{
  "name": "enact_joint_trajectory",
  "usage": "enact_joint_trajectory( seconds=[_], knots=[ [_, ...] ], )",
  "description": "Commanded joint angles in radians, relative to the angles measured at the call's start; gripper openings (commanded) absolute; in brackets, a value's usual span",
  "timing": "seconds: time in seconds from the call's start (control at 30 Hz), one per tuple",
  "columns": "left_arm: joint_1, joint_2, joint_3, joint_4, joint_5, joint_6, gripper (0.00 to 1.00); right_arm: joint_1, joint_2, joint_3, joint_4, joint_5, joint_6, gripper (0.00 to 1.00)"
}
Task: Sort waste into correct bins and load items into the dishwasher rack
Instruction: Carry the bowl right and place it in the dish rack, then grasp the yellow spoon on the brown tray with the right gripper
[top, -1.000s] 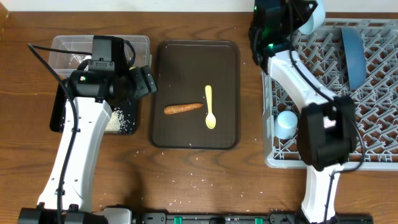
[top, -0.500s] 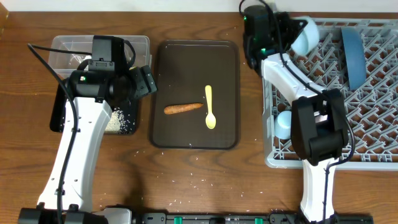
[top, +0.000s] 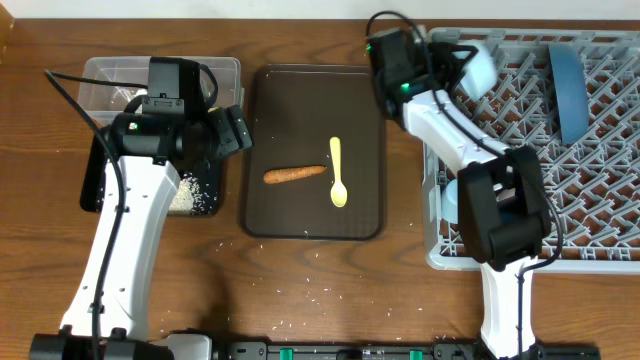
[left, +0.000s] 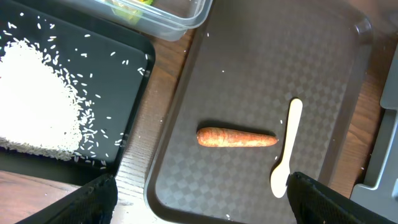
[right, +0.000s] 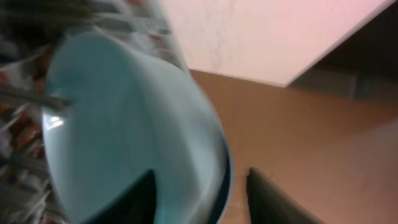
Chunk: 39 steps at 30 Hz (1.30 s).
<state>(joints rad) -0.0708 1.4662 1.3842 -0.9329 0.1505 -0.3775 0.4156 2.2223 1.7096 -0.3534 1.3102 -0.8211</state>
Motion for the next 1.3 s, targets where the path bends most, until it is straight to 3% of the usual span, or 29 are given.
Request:
enact_joint_trajectory(
  seconds=[0.0,0.17,0.37,0.43,0.53,0.67,0.83,0.9,1.1,1.17,1.27],
  knots=[
    [0.004,0.003,0.006,-0.002,-0.006,-0.001,0.89,0.048,0.005,-0.004,-0.021,0.010,0.020,0.55],
    [0.004,0.003,0.006,-0.002,-0.006,-0.001,0.89,0.076,-0.007,-0.003,0.046,0.006,0.020,0.72],
    [0.004,0.003,0.006,-0.002,-0.006,-0.001,0.89,0.077,-0.080,-0.002,0.233,-0.027,0.013,0.99],
    [0.004,0.003,0.006,-0.002,-0.006,-0.001,0.89,0.078,-0.115,-0.002,0.277,-0.067,0.018,0.99],
    [0.004,0.003,0.006,-0.002,-0.006,-0.001,0.89,0.088,-0.159,-0.002,0.275,-0.158,0.138,0.99],
    [0.004,0.003,0.006,-0.002,-0.006,-0.001,0.89,0.119,-0.184,-0.002,0.098,-0.346,0.379,0.99],
    [0.004,0.003,0.006,-0.002,-0.006,-0.001,0.89,0.155,-0.184,-0.002,-0.256,-0.898,0.672,0.99],
    [0.004,0.003,0.006,-0.002,-0.006,-0.001,0.89,0.155,-0.184,-0.002,-0.325,-1.094,0.802,0.99],
    [0.004,0.003,0.006,-0.002,-0.006,-0.001,0.90,0.139,-0.183,-0.005,-0.440,-1.439,1.115,0.71],
    [0.004,0.003,0.006,-0.002,-0.006,-0.001,0.89,0.143,-0.179,-0.008,-0.460,-1.458,1.158,0.61],
    [0.004,0.003,0.006,-0.002,-0.006,-0.001,0.89,0.161,-0.174,-0.034,-0.469,-1.447,1.210,0.56]
  ],
)
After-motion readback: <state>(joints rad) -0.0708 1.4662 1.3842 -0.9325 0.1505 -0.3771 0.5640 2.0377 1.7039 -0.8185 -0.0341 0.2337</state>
